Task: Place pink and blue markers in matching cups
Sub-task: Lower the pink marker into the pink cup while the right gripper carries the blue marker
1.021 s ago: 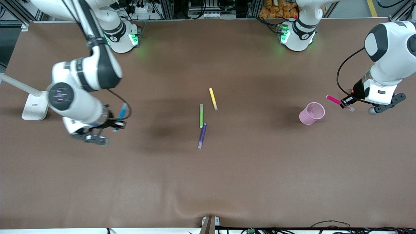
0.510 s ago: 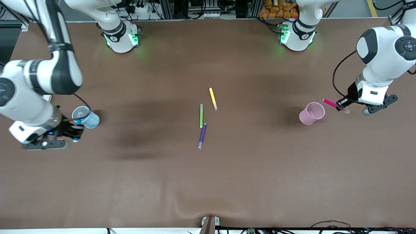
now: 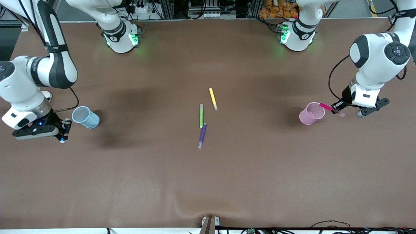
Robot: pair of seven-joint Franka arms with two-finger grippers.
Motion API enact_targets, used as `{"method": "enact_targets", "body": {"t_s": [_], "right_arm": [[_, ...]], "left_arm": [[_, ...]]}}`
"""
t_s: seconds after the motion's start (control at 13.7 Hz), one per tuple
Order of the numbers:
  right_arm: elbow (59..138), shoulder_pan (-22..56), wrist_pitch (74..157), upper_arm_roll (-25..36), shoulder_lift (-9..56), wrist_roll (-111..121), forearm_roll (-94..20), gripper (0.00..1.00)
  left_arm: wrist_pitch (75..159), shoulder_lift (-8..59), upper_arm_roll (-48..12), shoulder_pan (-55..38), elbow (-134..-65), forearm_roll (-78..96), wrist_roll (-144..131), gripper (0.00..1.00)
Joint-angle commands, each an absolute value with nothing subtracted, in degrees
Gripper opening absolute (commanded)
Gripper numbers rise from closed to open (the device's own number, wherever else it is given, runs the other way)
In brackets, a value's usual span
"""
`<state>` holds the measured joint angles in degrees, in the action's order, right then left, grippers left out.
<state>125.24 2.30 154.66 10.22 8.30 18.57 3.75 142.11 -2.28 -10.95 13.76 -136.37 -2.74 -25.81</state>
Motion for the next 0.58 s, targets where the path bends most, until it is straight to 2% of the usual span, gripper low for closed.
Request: {"method": "enact_targets", "body": {"t_s": [0.0,0.51], "right_arm": [[132.26,0.88,159.68,8.88,4.05,19.34,4.83,0.0],[142.55,0.79,170.85,8.88,0.8,19.16,4.48,0.0]], "left_arm": [[144.66,-1.59,-11.43,14.24,-136.85,-2.55,-25.58,0.0],[146.87,1.84,-11.6,13.8,-136.76,-2.46,-26.54,0.0]]}}
